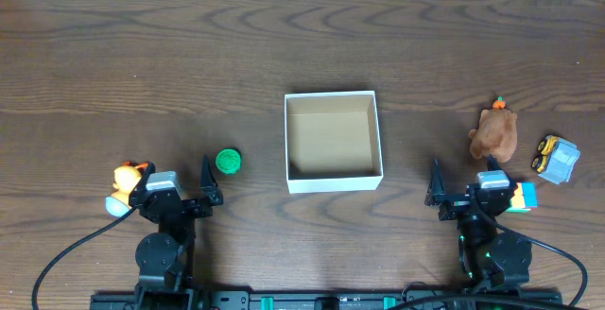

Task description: Pack container

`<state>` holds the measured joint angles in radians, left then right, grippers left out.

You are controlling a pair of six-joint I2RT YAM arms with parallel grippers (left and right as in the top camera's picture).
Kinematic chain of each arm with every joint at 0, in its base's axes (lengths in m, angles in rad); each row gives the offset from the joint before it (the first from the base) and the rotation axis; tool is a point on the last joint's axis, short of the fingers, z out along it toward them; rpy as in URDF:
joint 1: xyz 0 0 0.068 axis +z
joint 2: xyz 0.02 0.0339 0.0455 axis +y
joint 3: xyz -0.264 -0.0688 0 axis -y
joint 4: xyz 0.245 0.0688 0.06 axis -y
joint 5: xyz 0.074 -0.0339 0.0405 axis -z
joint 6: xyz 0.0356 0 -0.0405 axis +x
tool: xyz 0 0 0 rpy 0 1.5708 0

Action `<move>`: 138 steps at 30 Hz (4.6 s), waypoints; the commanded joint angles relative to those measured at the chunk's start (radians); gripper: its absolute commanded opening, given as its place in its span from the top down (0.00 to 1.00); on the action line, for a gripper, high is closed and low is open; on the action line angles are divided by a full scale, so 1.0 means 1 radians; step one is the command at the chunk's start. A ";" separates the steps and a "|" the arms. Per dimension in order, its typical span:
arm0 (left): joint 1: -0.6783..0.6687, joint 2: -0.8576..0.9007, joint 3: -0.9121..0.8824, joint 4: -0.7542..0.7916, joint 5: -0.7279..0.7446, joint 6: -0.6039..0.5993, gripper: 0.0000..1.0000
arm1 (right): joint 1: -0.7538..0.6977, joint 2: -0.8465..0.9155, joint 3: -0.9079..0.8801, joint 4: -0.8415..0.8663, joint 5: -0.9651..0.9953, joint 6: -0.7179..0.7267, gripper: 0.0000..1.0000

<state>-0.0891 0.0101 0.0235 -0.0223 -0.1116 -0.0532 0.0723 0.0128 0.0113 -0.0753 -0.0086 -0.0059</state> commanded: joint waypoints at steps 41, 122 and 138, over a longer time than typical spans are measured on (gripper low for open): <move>-0.003 -0.006 -0.013 0.006 -0.004 -0.061 0.02 | -0.009 0.003 0.002 0.008 -0.048 0.176 0.01; -0.003 0.707 0.790 -0.636 0.052 -0.125 0.02 | -0.745 1.925 1.393 -0.857 -0.074 -0.033 0.07; -0.003 0.707 0.790 -0.636 0.052 -0.125 0.02 | -0.745 1.925 1.381 -0.826 -0.071 -0.033 0.17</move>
<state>-0.0891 0.7219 0.7982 -0.6552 -0.0593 -0.1616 -0.6678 1.9312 1.4063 -0.9051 -0.0734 -0.0360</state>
